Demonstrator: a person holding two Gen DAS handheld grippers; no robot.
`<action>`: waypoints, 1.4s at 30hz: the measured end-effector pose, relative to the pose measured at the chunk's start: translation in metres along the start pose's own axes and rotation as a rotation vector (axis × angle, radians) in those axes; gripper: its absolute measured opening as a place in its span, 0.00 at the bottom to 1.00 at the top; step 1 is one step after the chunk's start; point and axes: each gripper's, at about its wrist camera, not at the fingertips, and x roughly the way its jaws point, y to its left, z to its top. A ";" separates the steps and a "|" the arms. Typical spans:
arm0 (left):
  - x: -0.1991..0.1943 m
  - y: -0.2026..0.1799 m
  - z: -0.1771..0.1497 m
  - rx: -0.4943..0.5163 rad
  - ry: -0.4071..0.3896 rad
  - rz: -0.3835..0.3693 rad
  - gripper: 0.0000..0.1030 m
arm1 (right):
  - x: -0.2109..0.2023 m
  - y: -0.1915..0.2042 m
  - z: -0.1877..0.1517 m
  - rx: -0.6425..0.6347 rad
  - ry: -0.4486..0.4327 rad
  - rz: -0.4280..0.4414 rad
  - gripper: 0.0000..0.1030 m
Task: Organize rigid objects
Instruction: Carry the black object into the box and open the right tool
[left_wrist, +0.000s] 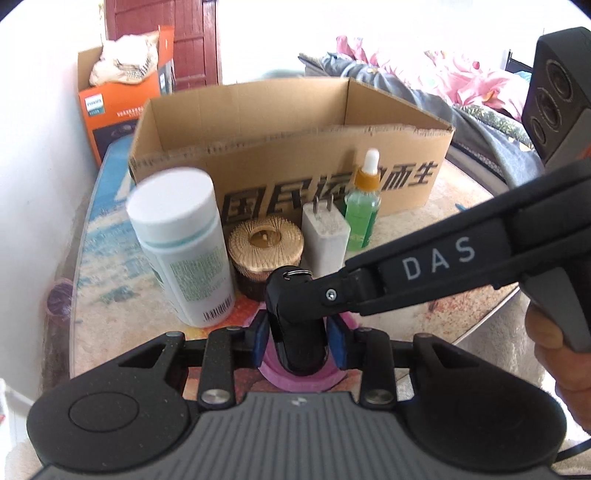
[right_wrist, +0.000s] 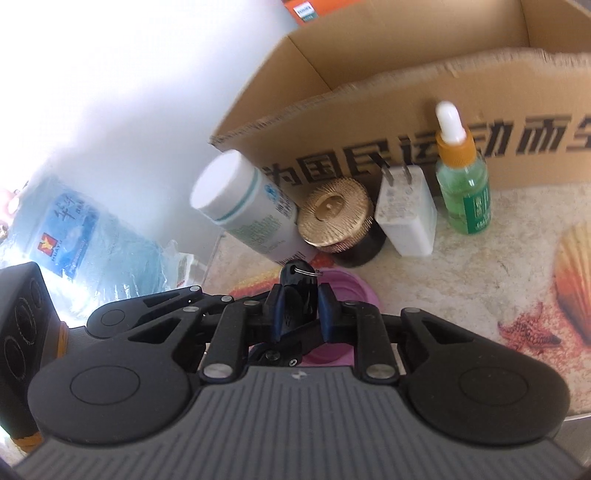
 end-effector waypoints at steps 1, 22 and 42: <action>-0.007 -0.001 0.003 0.005 -0.015 0.009 0.34 | -0.006 0.006 0.002 -0.018 -0.017 0.005 0.17; 0.026 0.060 0.173 -0.113 0.051 -0.063 0.31 | -0.005 0.000 0.182 -0.029 -0.058 0.064 0.14; 0.092 0.072 0.166 -0.091 0.273 -0.004 0.40 | 0.082 -0.077 0.193 0.295 0.201 0.050 0.17</action>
